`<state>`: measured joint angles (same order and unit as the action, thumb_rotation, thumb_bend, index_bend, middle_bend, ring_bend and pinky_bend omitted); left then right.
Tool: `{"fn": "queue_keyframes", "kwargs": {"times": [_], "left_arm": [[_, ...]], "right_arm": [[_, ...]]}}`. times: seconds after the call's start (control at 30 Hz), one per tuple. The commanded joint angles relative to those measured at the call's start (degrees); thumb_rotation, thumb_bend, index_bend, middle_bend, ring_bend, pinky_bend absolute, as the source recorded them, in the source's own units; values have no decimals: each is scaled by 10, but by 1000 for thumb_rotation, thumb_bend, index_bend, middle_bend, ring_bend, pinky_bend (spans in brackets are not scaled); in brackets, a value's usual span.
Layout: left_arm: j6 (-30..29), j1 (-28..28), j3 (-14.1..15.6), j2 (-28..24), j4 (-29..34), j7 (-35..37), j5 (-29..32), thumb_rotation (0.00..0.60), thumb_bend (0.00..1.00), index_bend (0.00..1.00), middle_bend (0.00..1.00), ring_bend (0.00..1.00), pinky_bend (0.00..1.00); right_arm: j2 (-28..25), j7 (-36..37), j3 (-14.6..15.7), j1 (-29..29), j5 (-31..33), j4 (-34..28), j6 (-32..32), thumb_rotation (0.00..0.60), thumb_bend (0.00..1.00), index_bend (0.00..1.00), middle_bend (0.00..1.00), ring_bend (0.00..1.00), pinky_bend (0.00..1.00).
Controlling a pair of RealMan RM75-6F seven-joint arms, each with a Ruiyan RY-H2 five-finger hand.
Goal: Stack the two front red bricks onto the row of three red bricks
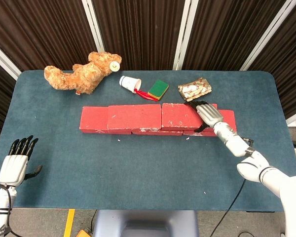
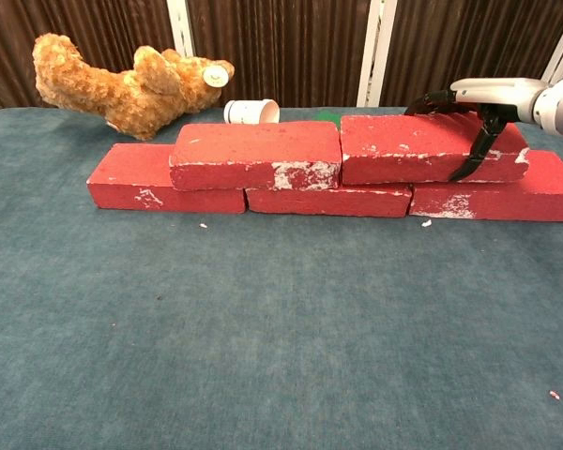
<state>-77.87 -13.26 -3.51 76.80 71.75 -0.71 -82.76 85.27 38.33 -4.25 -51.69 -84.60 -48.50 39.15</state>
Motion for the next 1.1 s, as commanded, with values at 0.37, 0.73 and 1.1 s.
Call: {"fn": "queue_keyframes", "kwargs": {"times": [0.37, 0.73, 1.1], "left_arm": [[2, -1, 2, 0, 1, 5, -4, 600, 270, 0, 0, 0, 48], [4, -2, 2, 2, -5, 13, -6, 600, 267, 0, 0, 0, 48], [5, -3, 2, 2, -5, 15, -6, 600, 266, 0, 0, 0, 48]], "right_arm": [[-5, -21, -2, 1, 12, -15, -15, 600, 178, 6, 303, 254, 483], [-3, -28, -2, 1, 16, -15, -24, 600, 130, 0, 225, 178, 413], [-5, -33, -2, 2, 17, -19, -27, 600, 86, 0, 166, 110, 358]]}}
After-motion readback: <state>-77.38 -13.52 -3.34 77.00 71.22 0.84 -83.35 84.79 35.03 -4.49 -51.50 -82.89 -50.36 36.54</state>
